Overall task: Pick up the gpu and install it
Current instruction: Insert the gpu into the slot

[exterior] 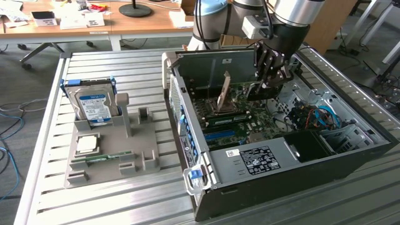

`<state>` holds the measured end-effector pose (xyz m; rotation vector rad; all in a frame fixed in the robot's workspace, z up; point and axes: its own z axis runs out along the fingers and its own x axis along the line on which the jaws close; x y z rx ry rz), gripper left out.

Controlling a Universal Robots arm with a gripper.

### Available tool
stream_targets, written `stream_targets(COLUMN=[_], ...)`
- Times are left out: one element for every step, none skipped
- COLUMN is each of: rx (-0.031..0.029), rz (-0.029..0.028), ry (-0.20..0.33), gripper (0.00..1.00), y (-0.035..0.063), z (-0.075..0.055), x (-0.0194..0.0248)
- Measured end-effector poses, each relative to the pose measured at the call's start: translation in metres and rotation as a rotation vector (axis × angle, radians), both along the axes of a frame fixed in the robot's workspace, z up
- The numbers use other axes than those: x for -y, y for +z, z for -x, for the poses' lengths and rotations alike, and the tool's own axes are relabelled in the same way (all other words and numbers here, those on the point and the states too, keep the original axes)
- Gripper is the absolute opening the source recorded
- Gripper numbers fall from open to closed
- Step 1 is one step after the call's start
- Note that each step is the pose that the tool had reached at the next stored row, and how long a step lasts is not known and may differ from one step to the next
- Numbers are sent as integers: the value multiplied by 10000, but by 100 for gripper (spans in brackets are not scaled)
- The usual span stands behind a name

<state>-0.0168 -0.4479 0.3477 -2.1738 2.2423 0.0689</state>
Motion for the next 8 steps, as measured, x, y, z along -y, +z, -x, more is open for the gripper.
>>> stream_targets(rx=[0,-1,-1,-1,-1,-1,-1,-2], rz=[0,4,3,4,4,4,4,4], ry=[0,-1,-1,1,2,1,1,2], gripper=[27,27,27,27,27,27,27,27], y=[-5,-11,-18,-26,-36,-47,-58,-66], z=[7,13,17,18,19,21,22,22], x=[0,1,0,0,1,1,1,0])
